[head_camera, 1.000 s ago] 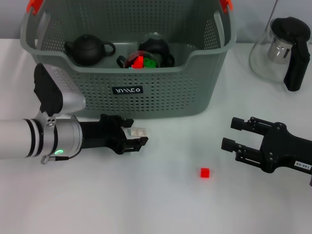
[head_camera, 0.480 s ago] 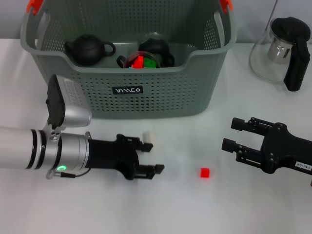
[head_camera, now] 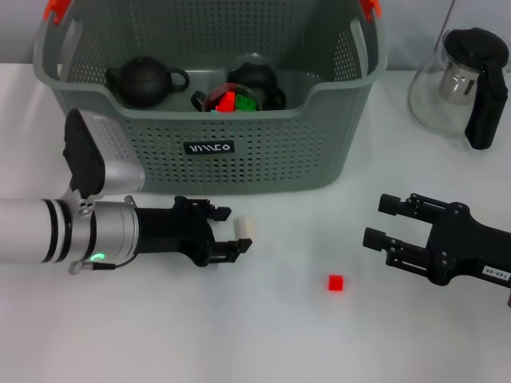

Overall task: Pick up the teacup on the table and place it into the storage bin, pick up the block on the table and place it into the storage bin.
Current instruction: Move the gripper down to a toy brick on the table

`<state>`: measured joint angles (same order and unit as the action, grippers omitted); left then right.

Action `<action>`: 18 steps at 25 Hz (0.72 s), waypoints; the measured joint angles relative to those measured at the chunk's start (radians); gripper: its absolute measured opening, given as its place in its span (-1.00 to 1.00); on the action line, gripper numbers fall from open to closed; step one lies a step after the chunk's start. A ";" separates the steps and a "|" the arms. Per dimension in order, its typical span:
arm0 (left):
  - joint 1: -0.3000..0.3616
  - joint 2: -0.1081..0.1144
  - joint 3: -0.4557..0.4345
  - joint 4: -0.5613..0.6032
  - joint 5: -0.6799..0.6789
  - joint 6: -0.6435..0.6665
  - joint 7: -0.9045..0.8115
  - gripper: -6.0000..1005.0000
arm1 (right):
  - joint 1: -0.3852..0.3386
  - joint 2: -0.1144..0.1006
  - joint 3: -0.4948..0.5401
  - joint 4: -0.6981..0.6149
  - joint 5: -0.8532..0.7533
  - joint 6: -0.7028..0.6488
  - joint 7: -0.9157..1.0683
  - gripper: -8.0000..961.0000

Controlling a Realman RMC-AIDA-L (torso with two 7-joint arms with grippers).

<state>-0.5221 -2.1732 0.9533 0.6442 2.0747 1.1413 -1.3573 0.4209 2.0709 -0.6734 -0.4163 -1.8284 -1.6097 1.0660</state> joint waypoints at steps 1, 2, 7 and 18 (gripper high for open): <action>-0.004 0.000 0.002 -0.001 -0.001 -0.009 0.003 0.33 | 0.000 0.000 0.000 0.001 0.000 0.000 0.000 0.43; -0.009 -0.001 0.003 -0.004 -0.002 -0.017 0.006 0.32 | 0.000 0.000 0.000 0.001 0.000 0.000 0.000 0.43; -0.035 -0.001 0.004 -0.023 -0.004 -0.035 0.017 0.31 | -0.001 0.000 0.000 0.000 0.000 -0.002 0.000 0.43; -0.073 0.002 0.021 -0.043 0.004 -0.054 0.049 0.31 | -0.001 0.000 -0.004 -0.001 0.000 -0.005 0.000 0.43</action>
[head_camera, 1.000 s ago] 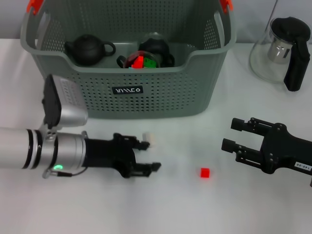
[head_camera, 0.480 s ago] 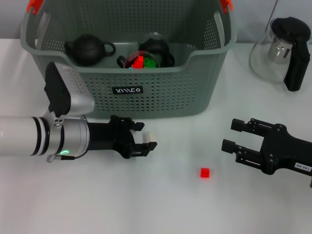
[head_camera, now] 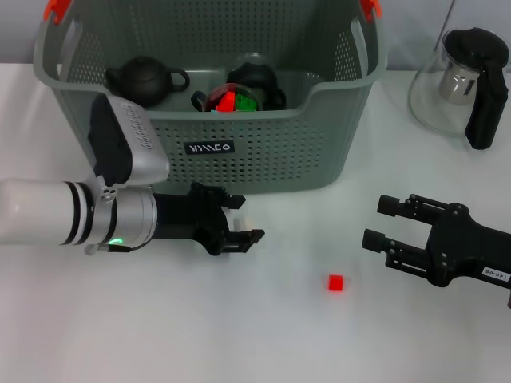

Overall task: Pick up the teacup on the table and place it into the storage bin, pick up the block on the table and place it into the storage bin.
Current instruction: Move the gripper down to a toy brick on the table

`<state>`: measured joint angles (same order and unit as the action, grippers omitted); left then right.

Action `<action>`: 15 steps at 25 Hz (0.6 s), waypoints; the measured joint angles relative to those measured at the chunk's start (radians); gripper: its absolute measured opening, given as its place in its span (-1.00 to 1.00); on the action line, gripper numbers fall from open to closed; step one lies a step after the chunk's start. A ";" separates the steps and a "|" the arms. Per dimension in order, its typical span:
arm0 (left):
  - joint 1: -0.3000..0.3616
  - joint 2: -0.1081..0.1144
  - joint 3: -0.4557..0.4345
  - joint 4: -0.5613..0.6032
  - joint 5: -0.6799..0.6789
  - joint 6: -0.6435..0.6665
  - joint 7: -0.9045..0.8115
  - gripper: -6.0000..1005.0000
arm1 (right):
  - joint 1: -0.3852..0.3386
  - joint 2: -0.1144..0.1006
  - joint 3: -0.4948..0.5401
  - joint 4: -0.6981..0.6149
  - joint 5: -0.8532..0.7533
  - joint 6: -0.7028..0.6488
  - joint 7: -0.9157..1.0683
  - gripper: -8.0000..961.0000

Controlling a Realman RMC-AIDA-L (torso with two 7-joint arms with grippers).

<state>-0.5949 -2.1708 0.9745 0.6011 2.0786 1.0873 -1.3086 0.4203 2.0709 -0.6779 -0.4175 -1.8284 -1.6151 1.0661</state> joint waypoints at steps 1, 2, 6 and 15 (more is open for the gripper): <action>-0.006 0.001 0.019 -0.006 0.004 -0.002 -0.005 0.31 | 0.000 0.000 0.000 0.000 0.000 0.000 0.000 0.43; -0.008 0.001 0.026 -0.010 0.005 -0.003 -0.006 0.31 | 0.000 0.000 0.000 0.001 0.000 0.000 0.000 0.43; -0.013 0.002 0.044 -0.023 0.008 -0.030 -0.006 0.32 | 0.000 0.000 0.000 0.002 0.000 0.000 0.001 0.43; 0.000 0.000 0.063 -0.028 0.009 -0.049 -0.007 0.33 | -0.008 0.000 0.003 0.001 0.000 0.000 0.002 0.43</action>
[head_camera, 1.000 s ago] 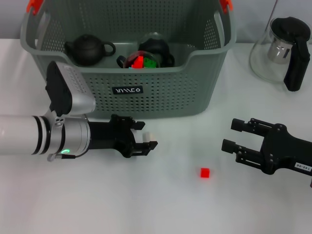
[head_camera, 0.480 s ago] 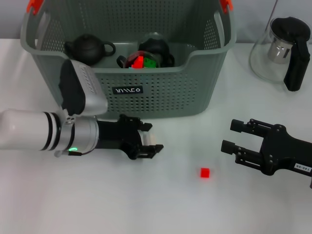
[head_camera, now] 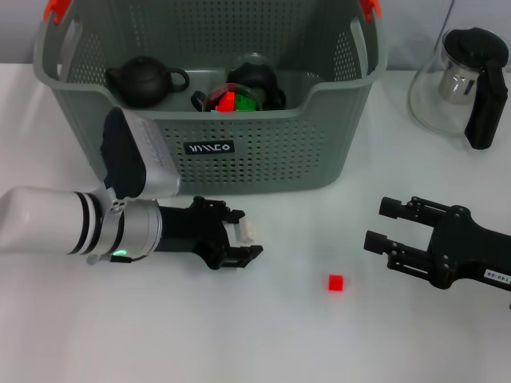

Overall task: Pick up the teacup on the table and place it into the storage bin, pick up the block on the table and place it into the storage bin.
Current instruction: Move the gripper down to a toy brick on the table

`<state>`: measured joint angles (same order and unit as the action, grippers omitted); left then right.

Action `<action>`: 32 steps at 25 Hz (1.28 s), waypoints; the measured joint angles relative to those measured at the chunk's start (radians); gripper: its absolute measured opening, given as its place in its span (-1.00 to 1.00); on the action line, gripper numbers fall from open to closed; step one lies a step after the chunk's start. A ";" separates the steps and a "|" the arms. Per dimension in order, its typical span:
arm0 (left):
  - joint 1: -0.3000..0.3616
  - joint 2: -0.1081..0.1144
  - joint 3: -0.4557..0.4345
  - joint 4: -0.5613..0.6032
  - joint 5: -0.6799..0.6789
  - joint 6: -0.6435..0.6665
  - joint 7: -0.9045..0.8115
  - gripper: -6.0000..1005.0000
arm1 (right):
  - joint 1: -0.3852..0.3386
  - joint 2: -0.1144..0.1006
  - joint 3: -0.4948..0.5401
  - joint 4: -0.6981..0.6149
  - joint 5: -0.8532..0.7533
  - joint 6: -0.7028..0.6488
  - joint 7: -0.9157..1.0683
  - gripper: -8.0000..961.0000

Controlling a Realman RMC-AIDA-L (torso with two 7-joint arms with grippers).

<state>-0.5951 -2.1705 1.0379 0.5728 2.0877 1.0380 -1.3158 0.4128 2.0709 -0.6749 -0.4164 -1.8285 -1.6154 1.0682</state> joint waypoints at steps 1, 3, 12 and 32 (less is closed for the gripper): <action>0.005 0.000 0.000 0.003 0.000 0.009 0.000 0.33 | -0.001 0.000 0.001 -0.001 0.000 0.000 0.000 0.43; 0.010 0.000 -0.001 0.004 0.000 0.017 0.000 0.33 | -0.002 0.000 0.001 -0.002 0.000 0.000 0.000 0.43; 0.017 -0.002 -0.005 0.009 0.005 0.042 0.000 0.32 | -0.003 0.000 0.002 -0.004 0.000 0.000 0.002 0.43; 0.009 -0.003 0.000 0.029 -0.004 0.020 0.001 0.29 | -0.003 0.000 0.002 -0.001 0.000 0.007 -0.002 0.43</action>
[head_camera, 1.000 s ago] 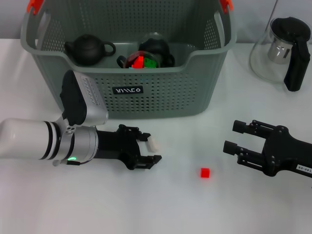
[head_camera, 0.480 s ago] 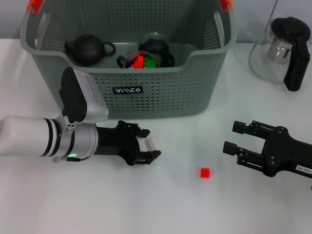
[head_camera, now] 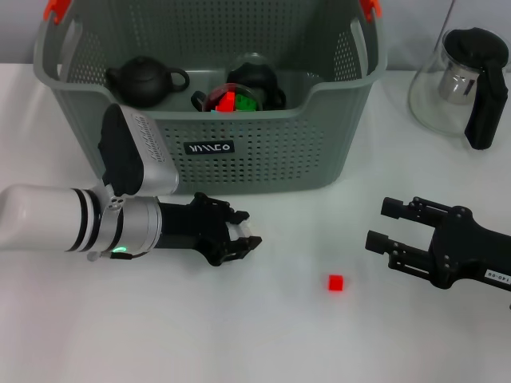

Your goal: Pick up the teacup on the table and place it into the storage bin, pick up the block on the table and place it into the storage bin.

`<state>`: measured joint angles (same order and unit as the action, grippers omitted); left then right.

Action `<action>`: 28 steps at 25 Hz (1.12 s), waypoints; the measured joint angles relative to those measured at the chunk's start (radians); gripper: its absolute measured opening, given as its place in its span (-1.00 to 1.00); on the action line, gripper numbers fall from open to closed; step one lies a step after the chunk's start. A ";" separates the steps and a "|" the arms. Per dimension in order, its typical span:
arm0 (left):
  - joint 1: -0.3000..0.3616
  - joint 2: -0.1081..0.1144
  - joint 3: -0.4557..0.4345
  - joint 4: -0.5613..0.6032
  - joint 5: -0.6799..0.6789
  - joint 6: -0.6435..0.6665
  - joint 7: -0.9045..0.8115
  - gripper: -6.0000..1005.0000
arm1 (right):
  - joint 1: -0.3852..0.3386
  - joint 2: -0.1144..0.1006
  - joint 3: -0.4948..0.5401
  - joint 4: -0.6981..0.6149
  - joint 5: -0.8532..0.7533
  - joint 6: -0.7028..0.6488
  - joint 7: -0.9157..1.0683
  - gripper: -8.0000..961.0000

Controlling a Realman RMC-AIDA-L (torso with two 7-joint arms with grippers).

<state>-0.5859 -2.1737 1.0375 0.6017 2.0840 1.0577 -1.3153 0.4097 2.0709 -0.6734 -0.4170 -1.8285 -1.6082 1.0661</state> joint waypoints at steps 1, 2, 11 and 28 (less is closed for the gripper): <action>-0.001 0.000 0.000 0.000 0.001 0.000 -0.001 0.28 | 0.000 0.000 0.000 0.000 0.000 0.000 0.000 0.43; -0.001 0.000 0.000 0.001 0.003 -0.001 -0.001 0.19 | 0.000 0.000 0.000 0.000 0.000 0.000 0.000 0.43; 0.029 0.003 -0.009 0.087 0.003 0.103 -0.064 -0.18 | 0.001 0.000 0.000 -0.006 0.003 0.000 0.004 0.43; -0.112 0.085 -0.382 0.508 -0.078 0.547 -0.448 -0.05 | 0.004 0.000 0.000 -0.006 0.000 -0.007 0.005 0.43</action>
<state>-0.6976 -2.0882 0.6560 1.1102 2.0059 1.6047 -1.7637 0.4135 2.0708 -0.6734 -0.4234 -1.8284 -1.6150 1.0711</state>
